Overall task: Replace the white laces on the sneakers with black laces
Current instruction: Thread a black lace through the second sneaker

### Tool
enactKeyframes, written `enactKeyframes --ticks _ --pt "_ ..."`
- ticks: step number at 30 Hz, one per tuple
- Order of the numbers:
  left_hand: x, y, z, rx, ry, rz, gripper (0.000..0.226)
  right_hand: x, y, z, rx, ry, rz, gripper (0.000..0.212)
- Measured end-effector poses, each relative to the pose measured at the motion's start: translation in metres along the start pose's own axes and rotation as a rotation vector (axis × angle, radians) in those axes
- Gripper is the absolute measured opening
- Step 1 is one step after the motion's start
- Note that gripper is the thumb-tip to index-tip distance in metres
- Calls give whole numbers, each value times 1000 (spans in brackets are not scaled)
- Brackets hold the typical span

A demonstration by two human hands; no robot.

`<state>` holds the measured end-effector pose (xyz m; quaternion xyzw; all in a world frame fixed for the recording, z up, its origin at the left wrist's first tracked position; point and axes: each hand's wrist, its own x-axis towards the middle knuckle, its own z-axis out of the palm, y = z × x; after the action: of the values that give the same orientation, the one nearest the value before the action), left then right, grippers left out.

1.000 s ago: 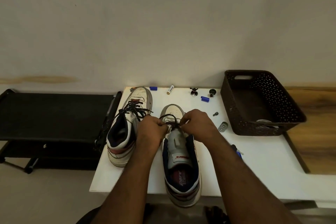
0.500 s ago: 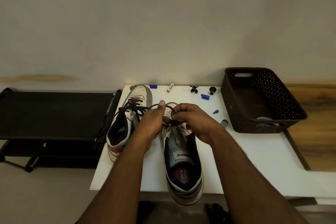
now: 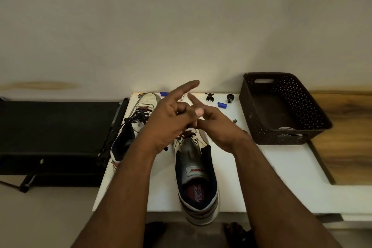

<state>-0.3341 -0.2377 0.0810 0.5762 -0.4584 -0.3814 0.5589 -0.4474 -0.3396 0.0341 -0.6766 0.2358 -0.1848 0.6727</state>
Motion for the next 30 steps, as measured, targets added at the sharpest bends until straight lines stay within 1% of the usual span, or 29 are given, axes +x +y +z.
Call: enactKeyframes --ticks 1,2,5,6,7,8,10,12,13,14,15,16,17,18,19,20,22,23,24,25,26,28,29,30 --pt "-2 3 -2 19 49 21 58 -1 -2 2 29 -8 7 24" --pt "-3 4 -4 35 100 40 58 -3 -3 1 70 -8 -1 14" --pt "-2 -4 -13 43 261 78 55 -8 -14 -4 341 32 -10 19" --pt "-1 -10 -15 49 300 82 53 -8 -17 -7 401 92 -46 17" --pt "0 -15 -15 74 327 85 49 -8 -18 -12 382 180 -97 12" --pt "1 -20 -14 113 343 91 45 -9 -20 -16 287 279 -148 8" --pt "4 -28 -6 174 372 110 35 -10 -20 -22 85 466 -224 12" --pt "8 -35 1 161 412 133 32 -13 -20 -24 6 628 -280 10" --pt "9 -40 3 157 430 136 32 -15 -20 -25 -86 699 -319 5" --pt "11 -44 3 161 448 134 32 -16 -22 -25 -248 750 -369 9" --pt "12 -48 2 180 459 126 31 -17 -23 -26 -456 771 -393 20" --pt "12 -52 1 206 466 123 30 -18 -25 -29 -653 774 -372 29" --pt "13 -54 -1 231 473 128 28 -19 -28 -31 -796 767 -301 35" --pt "12 -56 -3 245 479 134 25 -21 -31 -34 -854 741 -215 36" --pt "12 -57 -4 248 489 141 24 -24 -32 -38 -837 699 -141 33" --pt "11 -57 -5 241 502 148 23 -26 -32 -41 -739 659 -112 25" --pt "11 -57 -7 206 519 123 21 -29 -34 -41 -386 567 -139 3" --pt "11 -57 -8 191 521 99 20 -30 -35 -39 -204 537 -178 15" --pt "10 -56 -9 185 523 85 20 -30 -36 -39 -71 517 -222 23" --pt "10 -55 -9 190 529 83 19 -30 -38 -37 -56 550 -256 25" --pt "10 -54 -8 200 534 85 18 -29 -38 -36 -165 634 -271 21" --pt "9 -53 -8 254 536 85 17 -27 -40 -35 -573 813 -231 6" --pt "9 -52 -7 296 532 76 16 -27 -42 -32 -764 868 -168 11" --pt "9 -52 -7 330 530 65 16 -28 -43 -29 -895 895 -92 19"
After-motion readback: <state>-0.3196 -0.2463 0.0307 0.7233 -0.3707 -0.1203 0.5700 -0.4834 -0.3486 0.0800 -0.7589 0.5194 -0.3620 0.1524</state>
